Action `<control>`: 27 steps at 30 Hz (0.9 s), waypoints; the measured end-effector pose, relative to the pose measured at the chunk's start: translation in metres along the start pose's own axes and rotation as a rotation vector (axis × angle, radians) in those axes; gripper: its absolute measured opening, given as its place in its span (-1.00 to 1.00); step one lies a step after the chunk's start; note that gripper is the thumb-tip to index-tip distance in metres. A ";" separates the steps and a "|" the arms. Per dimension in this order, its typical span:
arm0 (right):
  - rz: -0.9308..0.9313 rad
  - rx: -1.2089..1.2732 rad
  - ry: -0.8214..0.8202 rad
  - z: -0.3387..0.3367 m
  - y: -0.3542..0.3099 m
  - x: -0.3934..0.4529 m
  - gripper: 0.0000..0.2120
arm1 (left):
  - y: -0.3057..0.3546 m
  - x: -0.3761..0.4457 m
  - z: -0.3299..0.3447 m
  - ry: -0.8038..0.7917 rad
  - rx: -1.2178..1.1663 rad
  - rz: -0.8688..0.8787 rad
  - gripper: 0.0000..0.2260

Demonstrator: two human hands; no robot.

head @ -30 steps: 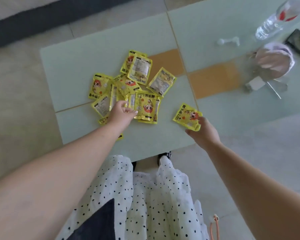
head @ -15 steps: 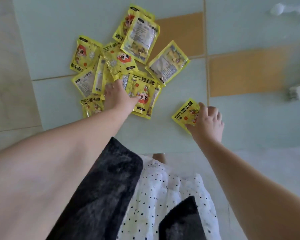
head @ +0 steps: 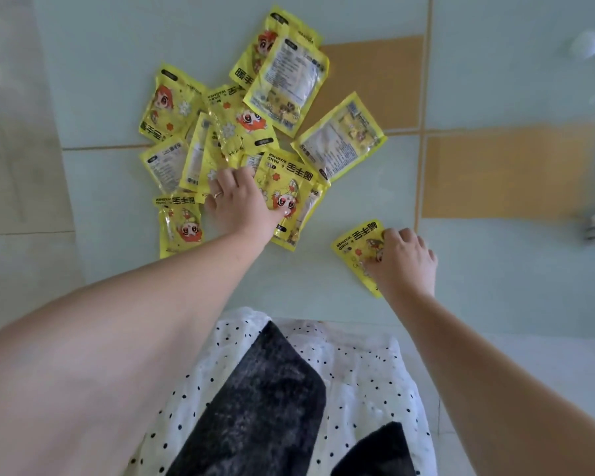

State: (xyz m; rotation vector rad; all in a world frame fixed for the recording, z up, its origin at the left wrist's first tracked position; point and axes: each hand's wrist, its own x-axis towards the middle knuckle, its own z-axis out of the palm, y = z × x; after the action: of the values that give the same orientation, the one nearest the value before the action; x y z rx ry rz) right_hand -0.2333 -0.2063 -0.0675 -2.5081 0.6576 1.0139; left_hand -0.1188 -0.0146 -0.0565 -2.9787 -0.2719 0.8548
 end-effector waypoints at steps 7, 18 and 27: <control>-0.108 0.063 0.042 -0.021 -0.006 0.009 -0.68 | 0.005 0.007 -0.017 0.018 -0.015 -0.010 -0.54; -0.672 -0.301 0.173 -0.109 -0.072 0.081 -0.70 | -0.017 0.039 -0.073 -0.134 -0.873 -0.251 -0.68; -0.800 -0.713 0.106 -0.116 -0.076 0.119 -0.60 | 0.009 0.080 -0.073 -0.054 -0.733 -0.319 -0.38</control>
State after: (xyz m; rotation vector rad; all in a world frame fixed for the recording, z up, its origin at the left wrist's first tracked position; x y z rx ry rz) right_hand -0.0523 -0.2330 -0.0631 -2.9595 -0.8004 0.8743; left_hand -0.0120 -0.0079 -0.0367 -3.3674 -1.2728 0.9517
